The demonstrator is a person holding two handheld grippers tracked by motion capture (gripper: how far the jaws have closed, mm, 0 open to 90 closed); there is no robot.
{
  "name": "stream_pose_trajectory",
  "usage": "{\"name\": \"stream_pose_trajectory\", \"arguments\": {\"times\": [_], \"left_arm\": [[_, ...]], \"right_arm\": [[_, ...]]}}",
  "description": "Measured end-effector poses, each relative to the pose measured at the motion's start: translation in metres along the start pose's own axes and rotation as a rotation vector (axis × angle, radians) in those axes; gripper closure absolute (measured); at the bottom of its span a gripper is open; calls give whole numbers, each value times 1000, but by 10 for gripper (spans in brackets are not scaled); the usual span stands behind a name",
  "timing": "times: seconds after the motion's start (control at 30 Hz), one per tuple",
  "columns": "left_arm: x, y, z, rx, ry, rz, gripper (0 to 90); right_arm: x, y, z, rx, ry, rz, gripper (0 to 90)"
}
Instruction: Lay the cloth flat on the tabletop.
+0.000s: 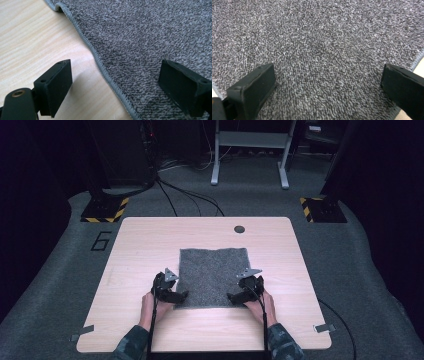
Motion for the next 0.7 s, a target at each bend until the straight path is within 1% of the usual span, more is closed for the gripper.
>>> {"name": "stream_pose_trajectory", "arguments": {"times": [0.1,0.17,0.2,0.3,0.33,0.37,0.4,0.57,0.63,0.7], "left_arm": [[2,-3,-2,4,2,-5,116],[4,-4,-3,2,-8,2,116],[4,-5,-4,10,-2,-4,116],[7,-8,-4,-2,-8,1,116],[8,-9,-5,2,-5,0,116],[9,-10,-5,6,-5,-7,116],[10,-11,-5,11,-10,-4,116],[14,-16,-5,14,-12,-8,116],[16,-19,-4,20,-22,-8,116],[18,-21,-5,21,-22,-10,115]], "right_arm": [[1,-1,1,5,2,0,0],[3,-3,2,8,3,-2,0],[4,-4,4,3,3,3,0],[5,-6,6,9,6,1,0],[6,-7,8,5,7,0,0],[6,-7,9,12,7,3,0],[7,-8,11,5,8,1,0],[10,-12,18,4,2,-1,0],[12,-14,22,3,5,-1,0],[13,-16,25,6,1,-4,0]]}}
Point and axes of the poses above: each handheld gripper's, and its own axes: x roughly backward along the jaws, y roughly out of its top, z roughly to its left, the point moved 1 cm from there along -x, roughly forward along the jaws, and after that the axes turned 2 degrees about -x, right-handed, at the moved point
